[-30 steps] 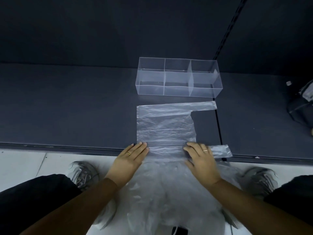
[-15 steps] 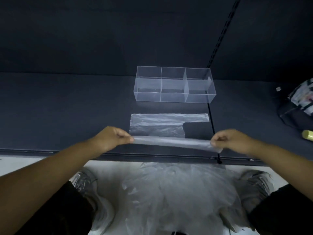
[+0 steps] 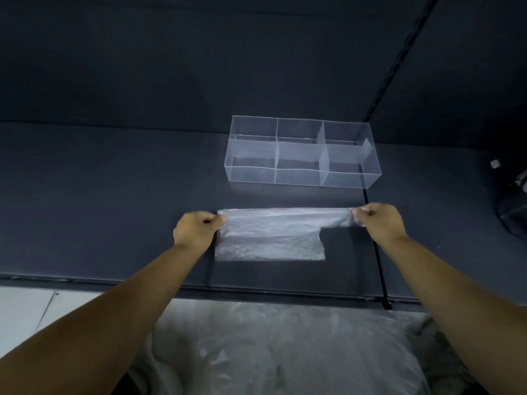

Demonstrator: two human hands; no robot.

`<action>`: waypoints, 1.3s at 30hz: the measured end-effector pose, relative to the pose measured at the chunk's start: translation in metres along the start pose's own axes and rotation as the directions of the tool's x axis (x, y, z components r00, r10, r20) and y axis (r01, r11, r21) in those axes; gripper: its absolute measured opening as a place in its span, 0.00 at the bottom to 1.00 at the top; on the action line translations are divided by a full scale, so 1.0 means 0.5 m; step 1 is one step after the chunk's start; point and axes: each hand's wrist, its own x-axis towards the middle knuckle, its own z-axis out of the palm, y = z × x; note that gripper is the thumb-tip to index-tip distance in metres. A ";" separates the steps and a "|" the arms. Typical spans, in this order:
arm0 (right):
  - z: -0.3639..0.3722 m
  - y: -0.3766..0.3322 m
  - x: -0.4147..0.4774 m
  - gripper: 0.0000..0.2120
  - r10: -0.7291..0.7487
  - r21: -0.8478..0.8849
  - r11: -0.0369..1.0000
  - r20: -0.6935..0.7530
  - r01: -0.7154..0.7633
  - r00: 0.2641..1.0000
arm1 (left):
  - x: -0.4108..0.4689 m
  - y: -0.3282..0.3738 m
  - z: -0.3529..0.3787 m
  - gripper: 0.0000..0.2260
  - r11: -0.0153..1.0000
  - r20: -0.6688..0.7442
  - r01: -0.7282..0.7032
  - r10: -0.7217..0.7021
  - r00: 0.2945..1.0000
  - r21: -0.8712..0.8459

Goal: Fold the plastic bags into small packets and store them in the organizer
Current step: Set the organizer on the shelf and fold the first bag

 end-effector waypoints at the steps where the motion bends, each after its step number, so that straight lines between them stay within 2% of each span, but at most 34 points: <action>1: 0.003 0.002 0.003 0.12 0.000 -0.017 1.000 -0.021 0.000 1.000 | 0.001 0.000 0.002 0.10 1.000 -0.026 -0.015 0.015 1.000 0.015; 5: 0.010 0.005 0.006 0.13 -0.016 -0.048 0.999 -0.071 0.013 0.997 | -0.002 0.004 0.011 0.12 0.992 -0.110 -0.058 0.070 0.991 0.109; 7: 0.015 0.006 0.008 0.14 -0.017 -0.063 0.998 -0.094 0.011 0.995 | -0.008 0.010 0.016 0.10 0.983 -0.219 -0.056 0.094 0.971 0.176; 8: 0.017 0.007 0.009 0.16 -0.013 -0.065 0.998 -0.102 0.007 0.995 | -0.014 0.013 0.019 0.09 0.975 -0.292 -0.072 0.133 0.947 0.211; 10: 0.019 0.004 0.008 0.17 -0.003 -0.082 0.997 -0.112 -0.006 0.994 | -0.029 0.018 0.027 0.08 0.934 -0.354 -0.211 0.309 0.883 0.288; 13: 0.020 -0.015 -0.009 0.10 0.019 -0.166 0.985 -0.161 -0.046 0.987 | -0.052 0.001 0.049 0.12 0.786 -0.191 -0.457 0.568 0.801 0.417; 15: 0.035 -0.044 -0.036 0.09 -0.009 -0.274 0.958 -0.325 -0.085 0.946 | -0.062 -0.019 0.059 0.15 0.683 -0.063 -0.534 0.643 0.763 0.499; 17: 0.082 -0.091 -0.080 0.10 -0.162 -0.370 0.929 -0.434 -0.011 0.886 | -0.067 -0.036 0.065 0.19 0.609 0.033 -0.550 0.653 0.757 0.571; 19: 0.166 -0.149 -0.141 0.11 -0.369 -0.368 0.899 -0.346 0.237 0.863 | -0.066 -0.050 0.069 0.24 0.591 0.116 -0.525 0.590 0.799 0.612; 21: 0.266 -0.202 -0.198 0.15 -0.517 -0.208 0.848 -0.126 0.487 0.847 | -0.059 -0.066 0.071 0.26 0.578 0.192 -0.492 0.502 0.843 0.651; 23: 0.350 -0.240 -0.238 0.20 -0.545 -0.078 0.830 0.106 0.553 0.832 | -0.054 -0.080 0.072 0.29 0.464 0.266 -0.494 0.472 0.840 0.736; 24: 0.381 -0.247 -0.245 0.21 -0.537 -0.084 0.827 0.175 0.556 0.825 | -0.054 -0.083 0.071 0.31 0.413 0.296 -0.496 0.460 0.837 0.764; 26: 0.412 -0.238 -0.233 0.24 -0.522 -0.193 0.802 0.235 0.566 0.820 | -0.052 -0.085 0.072 0.33 0.381 0.305 -0.496 0.460 0.834 0.781; 29: 0.387 -0.182 -0.188 0.28 -0.496 -0.388 0.731 0.263 0.561 0.828 | -0.049 -0.081 0.078 0.30 0.469 0.256 -0.484 0.469 0.845 0.739; 31: 0.348 -0.131 -0.153 0.30 -0.481 -0.502 0.666 0.276 0.552 0.832 | -0.050 -0.078 0.079 0.31 0.519 0.233 -0.482 0.473 0.850 0.706; 33: 0.300 -0.083 -0.118 0.31 -0.443 -0.591 0.629 0.261 0.505 0.858 | -0.049 -0.079 0.079 0.32 0.532 0.225 -0.481 0.475 0.851 0.697; 39: 0.158 0.005 -0.048 0.29 -0.306 -0.685 0.658 0.137 0.313 0.942 | -0.046 -0.079 0.077 0.32 0.521 0.238 -0.475 0.458 0.857 0.709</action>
